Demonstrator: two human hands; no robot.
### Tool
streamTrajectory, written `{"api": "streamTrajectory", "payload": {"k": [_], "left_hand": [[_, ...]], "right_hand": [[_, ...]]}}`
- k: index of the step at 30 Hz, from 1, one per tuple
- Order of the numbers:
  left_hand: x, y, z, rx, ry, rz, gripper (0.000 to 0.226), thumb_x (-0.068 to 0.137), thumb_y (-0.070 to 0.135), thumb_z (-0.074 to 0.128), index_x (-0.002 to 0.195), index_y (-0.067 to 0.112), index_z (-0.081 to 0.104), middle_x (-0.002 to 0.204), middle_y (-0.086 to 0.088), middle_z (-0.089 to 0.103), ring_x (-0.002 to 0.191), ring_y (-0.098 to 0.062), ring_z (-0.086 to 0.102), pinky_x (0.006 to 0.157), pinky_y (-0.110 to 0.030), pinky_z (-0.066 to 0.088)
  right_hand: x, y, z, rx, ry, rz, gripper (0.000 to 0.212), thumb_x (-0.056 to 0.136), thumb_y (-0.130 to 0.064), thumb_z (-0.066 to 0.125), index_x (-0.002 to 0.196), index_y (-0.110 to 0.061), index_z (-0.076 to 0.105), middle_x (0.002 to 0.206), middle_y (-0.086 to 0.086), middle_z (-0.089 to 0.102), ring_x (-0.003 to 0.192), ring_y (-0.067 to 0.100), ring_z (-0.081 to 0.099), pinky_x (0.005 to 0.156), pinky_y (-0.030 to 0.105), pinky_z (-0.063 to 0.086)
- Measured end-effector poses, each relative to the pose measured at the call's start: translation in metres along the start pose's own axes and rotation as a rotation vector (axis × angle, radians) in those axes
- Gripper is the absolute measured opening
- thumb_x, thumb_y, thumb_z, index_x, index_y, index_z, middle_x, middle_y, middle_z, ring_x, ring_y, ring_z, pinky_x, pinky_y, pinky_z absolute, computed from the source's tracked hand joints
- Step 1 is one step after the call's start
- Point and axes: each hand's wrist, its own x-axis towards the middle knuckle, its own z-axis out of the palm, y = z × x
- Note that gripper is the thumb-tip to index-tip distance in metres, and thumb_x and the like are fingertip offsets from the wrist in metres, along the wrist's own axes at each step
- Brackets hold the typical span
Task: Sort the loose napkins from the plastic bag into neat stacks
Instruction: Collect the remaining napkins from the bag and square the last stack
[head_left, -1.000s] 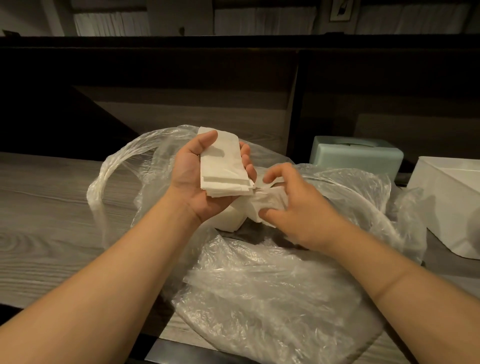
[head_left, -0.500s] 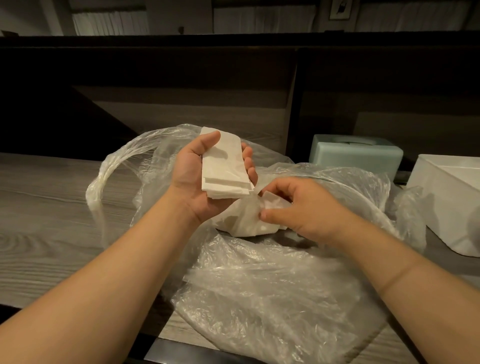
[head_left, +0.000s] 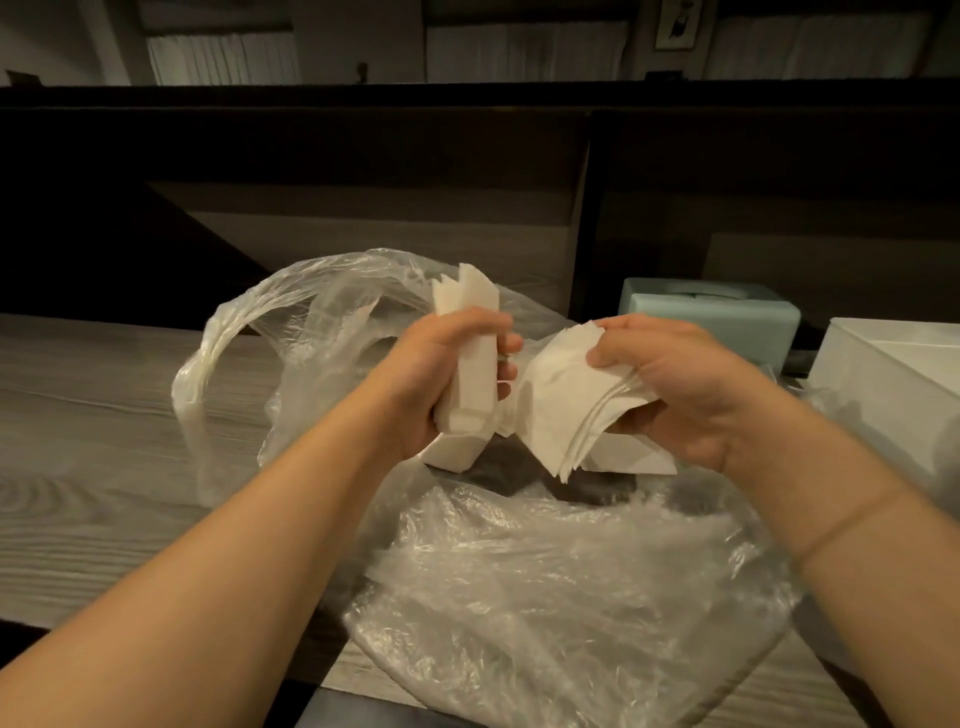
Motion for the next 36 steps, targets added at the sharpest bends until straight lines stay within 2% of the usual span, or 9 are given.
{"api": "streamTrajectory", "payload": {"k": [3, 6, 10, 13, 17, 19, 24, 28, 36], "left_hand": [[0.002, -0.014, 0.005, 0.386, 0.028, 0.092, 0.057, 0.077, 0.034, 0.074, 0.128, 0.017, 0.058, 0.111, -0.002, 0.07, 0.1, -0.019, 0.069, 0.081, -0.038, 0.056], [0.004, -0.022, 0.008, 0.415, -0.053, 0.069, 0.06, 0.08, 0.04, 0.072, 0.134, 0.02, 0.057, 0.119, -0.002, 0.072, 0.108, -0.02, 0.07, 0.089, -0.04, 0.054], [-0.007, -0.017, 0.017, 0.17, -0.156, -0.146, 0.038, 0.097, 0.042, 0.061, 0.115, 0.011, 0.072, 0.098, -0.011, 0.074, 0.081, -0.024, 0.071, 0.077, -0.04, 0.058], [-0.012, -0.012, 0.02, -0.072, -0.286, -0.305, 0.053, 0.091, 0.057, 0.056, 0.108, 0.012, 0.078, 0.101, -0.015, 0.071, 0.084, -0.031, 0.067, 0.082, -0.044, 0.058], [-0.008, -0.013, 0.017, -0.326, -0.379, -0.374, 0.066, 0.089, 0.07, 0.057, 0.119, 0.013, 0.068, 0.098, -0.01, 0.065, 0.083, -0.028, 0.063, 0.083, -0.043, 0.054], [-0.007, -0.014, 0.015, -0.337, -0.385, -0.397, 0.069, 0.089, 0.072, 0.057, 0.122, 0.012, 0.068, 0.099, -0.012, 0.067, 0.085, -0.029, 0.061, 0.086, -0.043, 0.05], [-0.009, -0.014, 0.012, -0.286, -0.504, -0.434, 0.064, 0.089, 0.068, 0.06, 0.119, 0.012, 0.074, 0.102, -0.014, 0.067, 0.084, -0.028, 0.06, 0.08, -0.04, 0.055], [-0.005, -0.015, 0.007, -0.336, -0.521, -0.477, 0.068, 0.09, 0.067, 0.061, 0.126, 0.01, 0.065, 0.109, -0.017, 0.065, 0.091, -0.033, 0.062, 0.089, -0.045, 0.053], [-0.004, -0.015, 0.006, -0.464, -0.445, -0.445, 0.072, 0.078, 0.056, 0.079, 0.126, 0.002, 0.07, 0.114, -0.02, 0.065, 0.098, -0.035, 0.065, 0.095, -0.05, 0.055]], "right_hand": [[-0.002, 0.003, 0.007, 0.01, 0.039, 0.008, 0.021, 0.091, 0.001, 0.059, 0.108, -0.008, 0.068, 0.089, 0.011, 0.073, 0.069, 0.019, 0.069, 0.053, 0.033, 0.056], [-0.003, 0.006, 0.014, 0.061, 0.035, 0.03, 0.018, 0.093, 0.001, 0.06, 0.109, -0.002, 0.067, 0.086, 0.014, 0.073, 0.058, 0.015, 0.069, 0.046, 0.028, 0.052], [-0.004, 0.007, 0.018, 0.267, -0.012, 0.065, 0.019, 0.096, -0.004, 0.062, 0.11, 0.008, 0.064, 0.105, 0.027, 0.071, 0.078, 0.031, 0.077, 0.059, 0.036, 0.062], [-0.004, 0.006, 0.018, 0.339, -0.085, 0.036, 0.025, 0.102, -0.021, 0.058, 0.11, 0.003, 0.061, 0.107, 0.028, 0.07, 0.09, 0.036, 0.076, 0.077, 0.044, 0.063], [-0.007, 0.006, 0.019, 0.036, -0.016, -0.128, 0.021, 0.099, -0.014, 0.056, 0.119, -0.012, 0.06, 0.093, 0.016, 0.069, 0.068, 0.027, 0.066, 0.063, 0.043, 0.058], [-0.008, 0.009, 0.018, -0.198, 0.041, -0.273, 0.033, 0.097, -0.013, 0.062, 0.127, -0.025, 0.058, 0.105, 0.004, 0.061, 0.06, 0.011, 0.067, 0.054, 0.028, 0.057], [0.0, 0.021, 0.018, -0.385, 0.072, -0.502, 0.03, 0.092, -0.026, 0.073, 0.117, -0.039, 0.065, 0.119, -0.004, 0.049, 0.107, 0.014, 0.056, 0.067, 0.025, 0.061], [0.001, 0.02, 0.016, -0.281, 0.133, -0.609, 0.003, 0.096, -0.022, 0.068, 0.099, -0.023, 0.07, 0.113, 0.005, 0.058, 0.087, -0.003, 0.057, 0.057, 0.011, 0.051], [0.004, 0.013, 0.009, -0.096, 0.164, -0.625, 0.01, 0.099, -0.023, 0.064, 0.095, -0.026, 0.073, 0.085, -0.012, 0.071, 0.082, 0.003, 0.066, 0.071, 0.019, 0.054]]}}
